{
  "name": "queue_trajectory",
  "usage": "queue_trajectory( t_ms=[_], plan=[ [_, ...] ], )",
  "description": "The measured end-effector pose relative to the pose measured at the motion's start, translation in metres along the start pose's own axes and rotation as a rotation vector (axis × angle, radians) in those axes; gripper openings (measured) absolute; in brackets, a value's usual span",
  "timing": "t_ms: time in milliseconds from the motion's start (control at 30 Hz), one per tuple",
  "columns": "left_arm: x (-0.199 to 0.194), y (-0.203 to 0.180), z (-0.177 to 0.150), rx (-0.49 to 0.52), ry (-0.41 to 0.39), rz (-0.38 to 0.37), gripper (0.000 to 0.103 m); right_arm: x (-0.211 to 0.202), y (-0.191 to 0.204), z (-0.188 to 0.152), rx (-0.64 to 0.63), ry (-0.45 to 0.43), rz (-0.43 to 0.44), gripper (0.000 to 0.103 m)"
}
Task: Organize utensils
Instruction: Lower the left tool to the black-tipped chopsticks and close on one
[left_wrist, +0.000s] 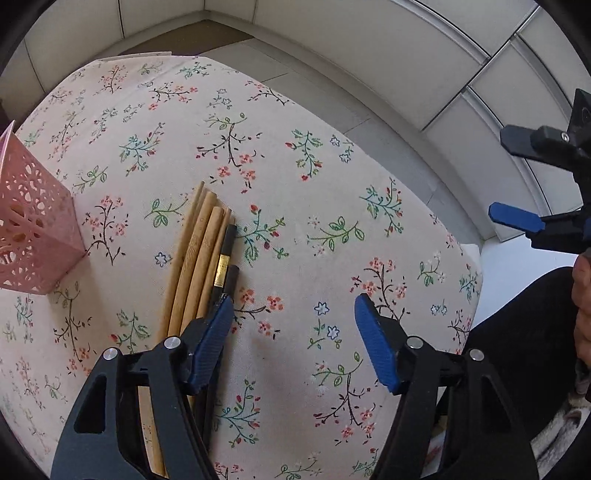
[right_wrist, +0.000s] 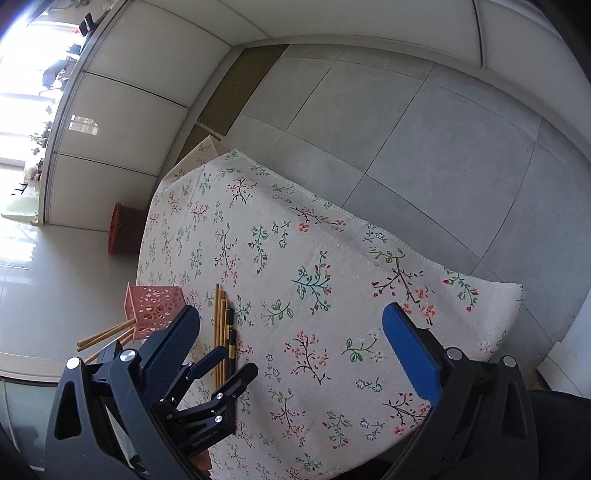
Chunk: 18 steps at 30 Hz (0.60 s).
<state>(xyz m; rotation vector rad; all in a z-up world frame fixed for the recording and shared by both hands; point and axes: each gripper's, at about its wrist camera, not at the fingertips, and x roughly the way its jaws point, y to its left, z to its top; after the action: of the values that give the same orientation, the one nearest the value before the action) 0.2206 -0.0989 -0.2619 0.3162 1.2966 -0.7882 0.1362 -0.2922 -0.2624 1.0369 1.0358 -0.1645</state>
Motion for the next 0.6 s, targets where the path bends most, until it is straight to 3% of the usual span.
queue_trajectory(
  t_ms=[233, 367, 500, 533, 600],
  plan=[
    [0.015, -0.001, 0.007, 0.051, 0.03, 0.06, 0.066, 0.003, 0.003, -0.001, -0.012, 0.019, 0.003, 0.096],
    [0.014, -0.003, 0.01, 0.057, 0.033, 0.047, 0.066, 0.002, 0.004, -0.001, -0.013, 0.015, 0.0, 0.096],
    [0.027, -0.002, 0.008, 0.067, 0.088, 0.085, 0.065, 0.004, 0.004, -0.002, -0.017, 0.021, -0.005, 0.096],
    [0.028, -0.003, 0.008, 0.075, 0.091, 0.098, 0.063, 0.004, 0.004, -0.002, -0.02, 0.021, -0.006, 0.096],
    [0.028, -0.004, 0.008, 0.071, 0.095, 0.151, 0.047, 0.004, 0.006, -0.002, -0.029, 0.016, -0.013, 0.096]
  ],
)
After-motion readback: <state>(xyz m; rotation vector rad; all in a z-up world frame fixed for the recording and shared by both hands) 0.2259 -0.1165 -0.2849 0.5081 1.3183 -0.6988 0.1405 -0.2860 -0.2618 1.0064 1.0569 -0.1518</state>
